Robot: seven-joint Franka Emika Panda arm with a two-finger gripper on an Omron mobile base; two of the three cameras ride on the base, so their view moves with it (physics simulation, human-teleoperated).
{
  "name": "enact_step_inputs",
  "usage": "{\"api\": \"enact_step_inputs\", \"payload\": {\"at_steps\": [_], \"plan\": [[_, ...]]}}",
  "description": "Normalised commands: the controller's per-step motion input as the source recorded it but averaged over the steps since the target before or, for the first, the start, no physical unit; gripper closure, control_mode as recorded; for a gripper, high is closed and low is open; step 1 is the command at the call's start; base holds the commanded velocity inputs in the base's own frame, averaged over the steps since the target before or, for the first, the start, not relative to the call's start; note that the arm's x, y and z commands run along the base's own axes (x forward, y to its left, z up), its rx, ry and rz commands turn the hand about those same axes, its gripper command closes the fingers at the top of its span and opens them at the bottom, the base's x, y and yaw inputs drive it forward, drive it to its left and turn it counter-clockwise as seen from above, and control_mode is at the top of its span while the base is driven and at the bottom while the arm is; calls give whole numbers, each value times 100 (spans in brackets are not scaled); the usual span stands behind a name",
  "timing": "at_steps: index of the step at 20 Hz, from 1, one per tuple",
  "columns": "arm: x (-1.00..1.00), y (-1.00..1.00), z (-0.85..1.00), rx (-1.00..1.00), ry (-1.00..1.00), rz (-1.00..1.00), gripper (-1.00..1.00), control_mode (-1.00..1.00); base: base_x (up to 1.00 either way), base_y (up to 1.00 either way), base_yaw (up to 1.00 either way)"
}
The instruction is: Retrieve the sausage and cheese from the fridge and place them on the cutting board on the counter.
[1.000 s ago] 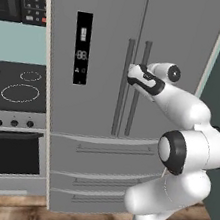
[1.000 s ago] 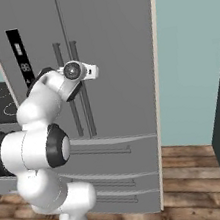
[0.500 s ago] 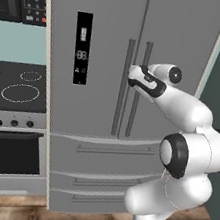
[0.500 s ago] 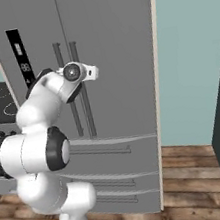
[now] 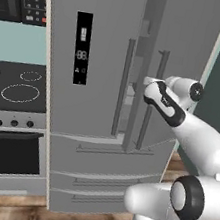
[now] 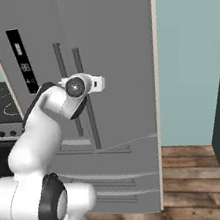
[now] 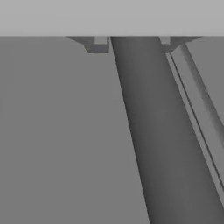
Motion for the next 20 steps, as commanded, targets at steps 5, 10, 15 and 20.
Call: {"api": "enact_step_inputs", "payload": {"at_steps": [5, 10, 15, 20], "plan": [[-99, -100, -14, -3, -2, 21, 100, -100, 0, 0, 0], [-85, -100, -29, 0, -1, 39, 100, -100, 0, 0, 0], [-72, -87, -31, -5, 2, 33, 100, -100, 0, 0, 0], [-6, -2, -7, -2, 5, 3, -100, -100, 0, 0, 0]]}}
